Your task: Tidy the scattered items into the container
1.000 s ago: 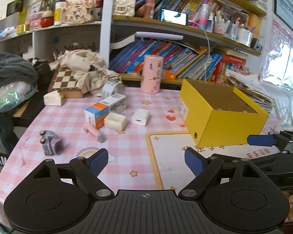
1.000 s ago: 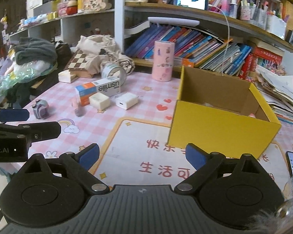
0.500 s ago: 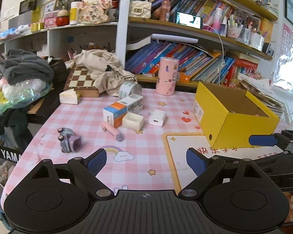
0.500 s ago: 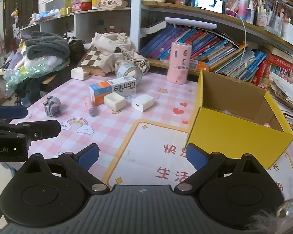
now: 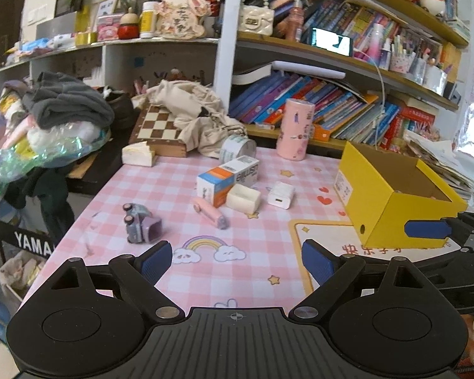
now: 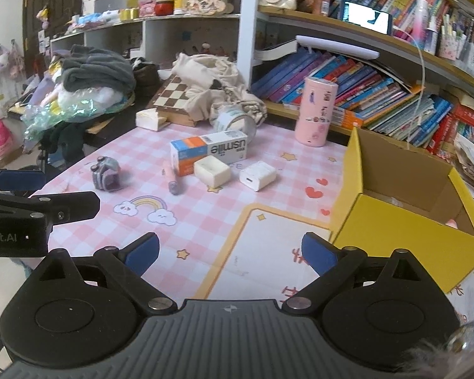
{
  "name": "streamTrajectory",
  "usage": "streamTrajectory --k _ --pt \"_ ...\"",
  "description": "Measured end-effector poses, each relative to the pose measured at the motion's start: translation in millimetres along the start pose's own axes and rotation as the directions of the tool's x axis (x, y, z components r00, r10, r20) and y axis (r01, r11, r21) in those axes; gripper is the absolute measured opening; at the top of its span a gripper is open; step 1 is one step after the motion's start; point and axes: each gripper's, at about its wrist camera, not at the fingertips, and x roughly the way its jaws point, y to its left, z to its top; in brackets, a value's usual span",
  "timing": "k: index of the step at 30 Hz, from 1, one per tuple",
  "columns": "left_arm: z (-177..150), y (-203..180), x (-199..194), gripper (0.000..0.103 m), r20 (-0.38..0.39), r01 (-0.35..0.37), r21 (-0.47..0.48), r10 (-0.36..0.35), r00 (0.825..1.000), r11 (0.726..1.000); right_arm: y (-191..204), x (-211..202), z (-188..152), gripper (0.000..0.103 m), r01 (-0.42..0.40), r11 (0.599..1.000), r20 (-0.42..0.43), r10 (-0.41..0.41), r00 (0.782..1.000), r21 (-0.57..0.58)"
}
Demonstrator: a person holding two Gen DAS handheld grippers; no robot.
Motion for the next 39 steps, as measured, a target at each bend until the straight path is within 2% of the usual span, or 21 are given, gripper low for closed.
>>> streamTrajectory --k 11,22,27,39 --pt "-4 22 9 0.091 -0.046 -0.099 -0.07 0.096 0.994 0.993 12 27 6 0.098 -0.065 0.997 -0.034 0.064 0.997 -0.041" --pt "8 37 44 0.091 -0.102 -0.165 -0.087 0.156 0.983 0.983 15 77 28 0.095 -0.138 0.988 -0.084 0.132 0.988 -0.072" --pt "14 49 62 0.091 -0.118 -0.199 -0.115 0.186 0.976 0.973 19 102 38 0.082 -0.178 0.979 -0.119 0.165 0.979 -0.103" --pt "18 83 107 0.091 -0.177 -0.264 -0.156 0.236 0.956 0.952 33 167 53 0.075 -0.261 0.953 -0.192 0.23 0.954 -0.155"
